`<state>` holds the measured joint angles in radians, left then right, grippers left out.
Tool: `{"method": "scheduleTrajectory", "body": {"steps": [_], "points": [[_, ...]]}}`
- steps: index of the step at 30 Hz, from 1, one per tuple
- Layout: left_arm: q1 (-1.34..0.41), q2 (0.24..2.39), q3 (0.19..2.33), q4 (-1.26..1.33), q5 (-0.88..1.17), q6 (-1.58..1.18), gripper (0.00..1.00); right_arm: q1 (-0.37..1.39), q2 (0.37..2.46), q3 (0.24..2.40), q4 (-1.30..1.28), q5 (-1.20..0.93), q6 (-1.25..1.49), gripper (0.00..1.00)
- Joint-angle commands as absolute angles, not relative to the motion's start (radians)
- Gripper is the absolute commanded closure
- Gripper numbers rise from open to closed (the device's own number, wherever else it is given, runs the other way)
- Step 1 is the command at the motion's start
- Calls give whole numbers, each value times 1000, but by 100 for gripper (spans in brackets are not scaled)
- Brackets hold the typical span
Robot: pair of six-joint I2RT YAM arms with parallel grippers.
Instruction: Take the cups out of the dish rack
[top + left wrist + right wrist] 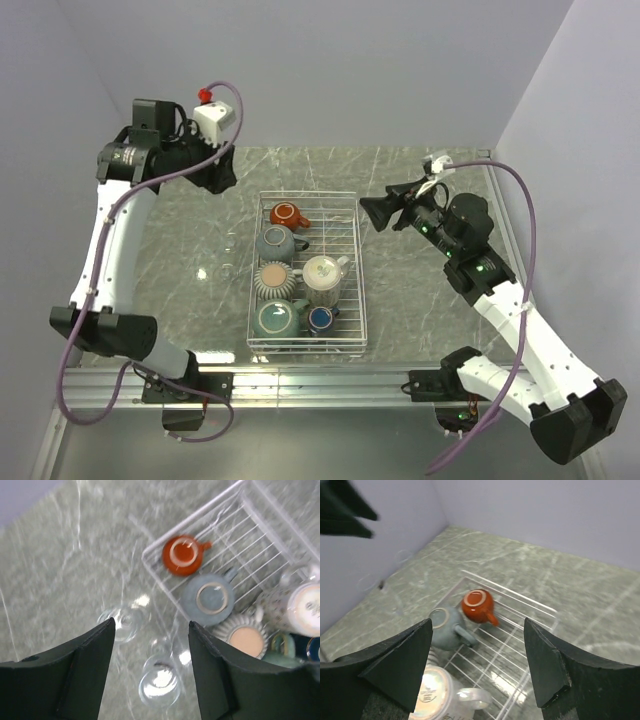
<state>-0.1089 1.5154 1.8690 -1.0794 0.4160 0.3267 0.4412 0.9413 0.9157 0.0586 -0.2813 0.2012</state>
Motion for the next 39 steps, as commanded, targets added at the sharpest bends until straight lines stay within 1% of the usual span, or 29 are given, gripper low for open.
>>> {"method": "scheduleTrajectory", "body": {"steps": [1,2,3,5,6,8,9,12,15,18,22,25,27,29,31,33,37,39], "points": [[-245,1444,1893,-962,405,261,35,399,898,917,31,-160,256,20],[-293,1447,1902,-960,356,252,35,390,890,907,15,-141,280,20],[-383,1453,1910,-963,339,247,35,376,884,902,8,-132,290,20],[-461,1495,1956,-980,322,230,35,338,870,897,-32,-117,319,20],[-538,1534,1971,-997,296,226,35,325,865,896,-49,-109,330,20],[-609,1575,2002,-1009,269,221,35,290,851,891,-98,-83,351,21],[-682,1615,2006,-1023,249,224,34,281,836,888,-112,-74,359,21],[-809,1693,2019,-1040,238,241,32,239,793,855,-143,-48,365,21],[-891,1759,2034,-1058,239,256,31,213,753,812,-149,-41,361,21],[-928,1851,2063,-1092,226,271,30,209,695,776,-153,-32,348,21],[-940,1910,2095,-1109,199,275,30,206,666,750,-172,-14,330,21],[-953,1957,2089,-1126,181,261,32,206,650,732,-173,-3,324,21],[-963,1976,2076,-1144,146,247,35,206,638,724,-172,-3,321,21],[-966,1968,2020,-1128,123,233,35,204,631,712,-167,-3,314,21],[-977,1960,1976,-1098,56,233,36,204,623,700,-163,-3,313,21],[-982,1980,1973,-1085,20,230,36,207,621,695,-153,-2,311,21],[-983,2037,2016,-1117,23,222,36,204,623,681,-144,-12,318,21],[-983,2048,2000,-1115,11,224,37,206,620,677,-146,-11,316,21]]}}
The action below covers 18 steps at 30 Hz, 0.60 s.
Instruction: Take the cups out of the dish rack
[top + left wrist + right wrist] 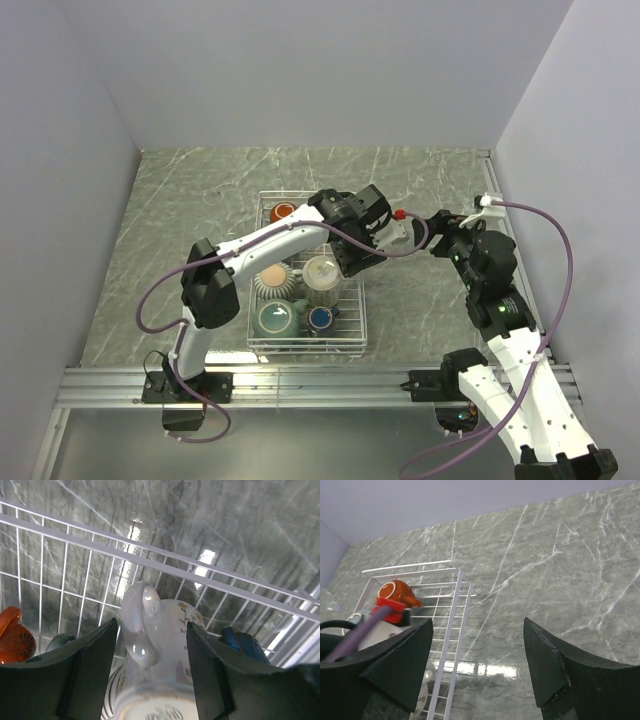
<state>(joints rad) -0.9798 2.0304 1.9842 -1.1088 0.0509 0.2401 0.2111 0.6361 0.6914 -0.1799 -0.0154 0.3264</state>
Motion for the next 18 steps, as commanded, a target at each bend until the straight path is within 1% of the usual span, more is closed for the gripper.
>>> {"method": "scheduleTrajectory", "body": {"steps": [1,4,7,8,10,11,16,17,18], "points": [[-983,2045,1976,-1112,3,229,37,206,618,672,-144,-11,316,21],[-982,2034,1944,-1103,3,239,39,206,612,663,-134,-8,319,21],[-982,2048,1959,-1114,3,244,44,204,617,660,-124,-15,324,21],[-982,2054,1965,-1126,3,244,50,204,618,660,-121,-18,325,21],[-982,2071,1983,-1137,3,241,56,206,621,660,-123,-21,327,21],[-982,2074,1988,-1146,17,239,62,204,621,660,-123,-21,327,21],[-982,2080,2011,-1181,32,255,74,204,614,657,-124,-9,322,21],[-982,2079,2010,-1183,29,256,81,204,611,657,-121,-9,321,21],[-982,2074,2011,-1181,28,258,86,204,611,657,-120,-11,322,21]]}}
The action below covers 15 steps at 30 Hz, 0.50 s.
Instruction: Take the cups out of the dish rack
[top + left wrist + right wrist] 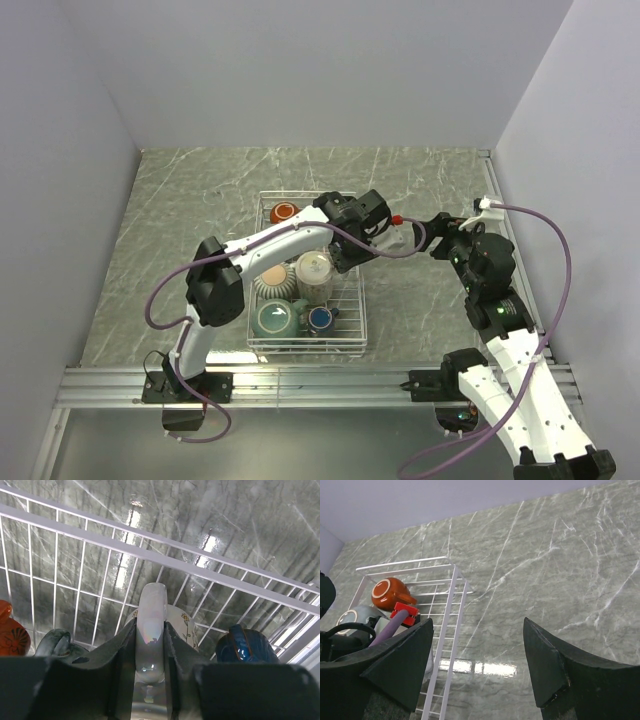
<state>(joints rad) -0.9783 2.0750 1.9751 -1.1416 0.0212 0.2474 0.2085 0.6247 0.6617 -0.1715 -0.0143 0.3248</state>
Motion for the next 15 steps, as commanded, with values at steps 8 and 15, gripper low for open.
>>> {"method": "scheduleTrajectory", "body": {"steps": [8,15], "points": [[-980,2043,2114,-1177,17,241,100,204,612,672,-117,-38,322,21],[-966,1953,2146,-1138,9,219,100,202,606,703,-113,-124,310,21]]}}
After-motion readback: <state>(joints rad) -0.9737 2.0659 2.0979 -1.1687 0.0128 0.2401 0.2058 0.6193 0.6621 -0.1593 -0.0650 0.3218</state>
